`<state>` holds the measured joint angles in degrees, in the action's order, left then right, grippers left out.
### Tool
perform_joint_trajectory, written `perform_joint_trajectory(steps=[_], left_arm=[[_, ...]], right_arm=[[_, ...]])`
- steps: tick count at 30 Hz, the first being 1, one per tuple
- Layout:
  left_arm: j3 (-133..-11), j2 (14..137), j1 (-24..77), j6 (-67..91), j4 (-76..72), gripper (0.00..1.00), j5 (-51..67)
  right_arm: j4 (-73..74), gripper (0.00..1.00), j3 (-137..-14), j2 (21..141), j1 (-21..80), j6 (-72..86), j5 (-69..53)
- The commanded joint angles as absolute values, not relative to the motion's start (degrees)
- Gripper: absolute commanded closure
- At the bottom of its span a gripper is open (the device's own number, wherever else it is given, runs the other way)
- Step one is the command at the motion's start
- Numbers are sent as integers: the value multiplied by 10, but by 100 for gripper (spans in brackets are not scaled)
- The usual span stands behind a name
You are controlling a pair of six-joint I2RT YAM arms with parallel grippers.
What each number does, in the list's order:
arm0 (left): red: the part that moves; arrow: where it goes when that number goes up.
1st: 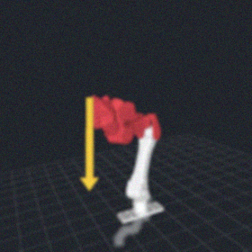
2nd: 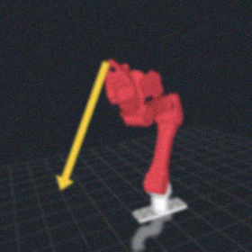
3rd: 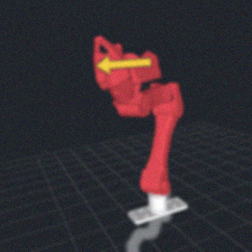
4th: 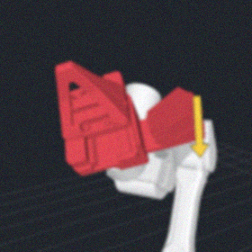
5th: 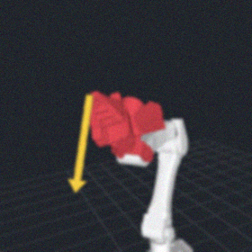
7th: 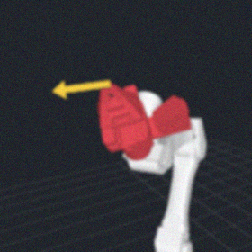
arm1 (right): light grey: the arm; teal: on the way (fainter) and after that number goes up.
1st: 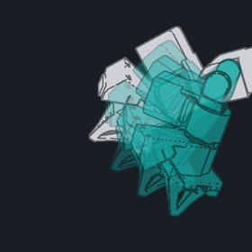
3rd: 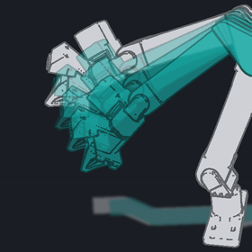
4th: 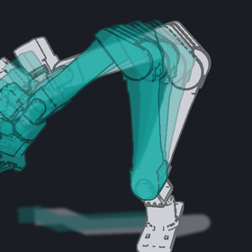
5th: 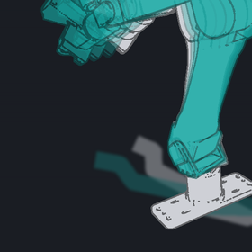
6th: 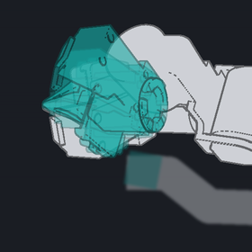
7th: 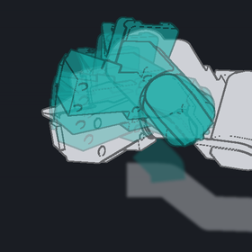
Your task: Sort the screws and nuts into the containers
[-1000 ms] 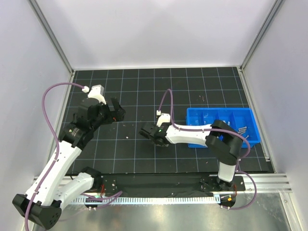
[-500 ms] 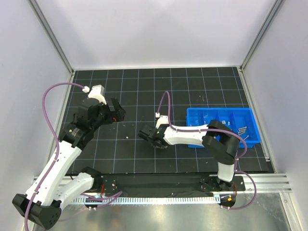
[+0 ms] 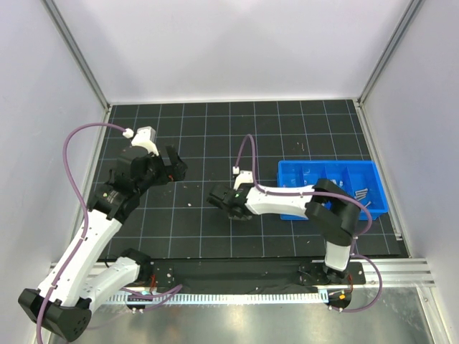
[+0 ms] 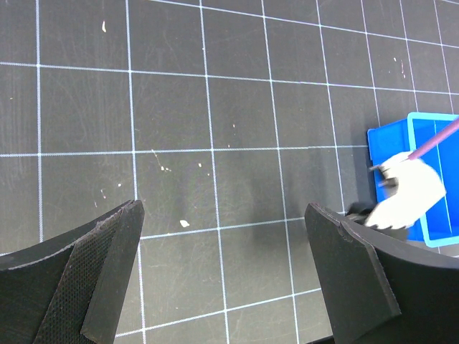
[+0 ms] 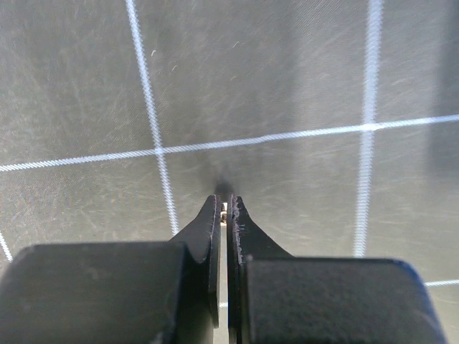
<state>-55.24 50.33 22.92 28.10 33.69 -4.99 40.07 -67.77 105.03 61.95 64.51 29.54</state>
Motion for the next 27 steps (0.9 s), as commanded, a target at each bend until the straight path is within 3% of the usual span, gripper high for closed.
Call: perform_joint_trajectory(steps=[1,12,21,23,27], left_arm=[[-558,501,232,282,321,0,-54],[-557,512,232,279,321,0,-51],[-557,519,232,270,320,0,-80],[-557,519,232,268,323,0,-92],[-557,521,230,267,324,0,-96]], right_arm=[[432,99,-702,957,581,591,336],[439,99,-650,771,311,409,323],[419,96,-614,801,280,379,285],[426,90,-617,810,280,381,283],[434,45,-639,785,280,359,273]])
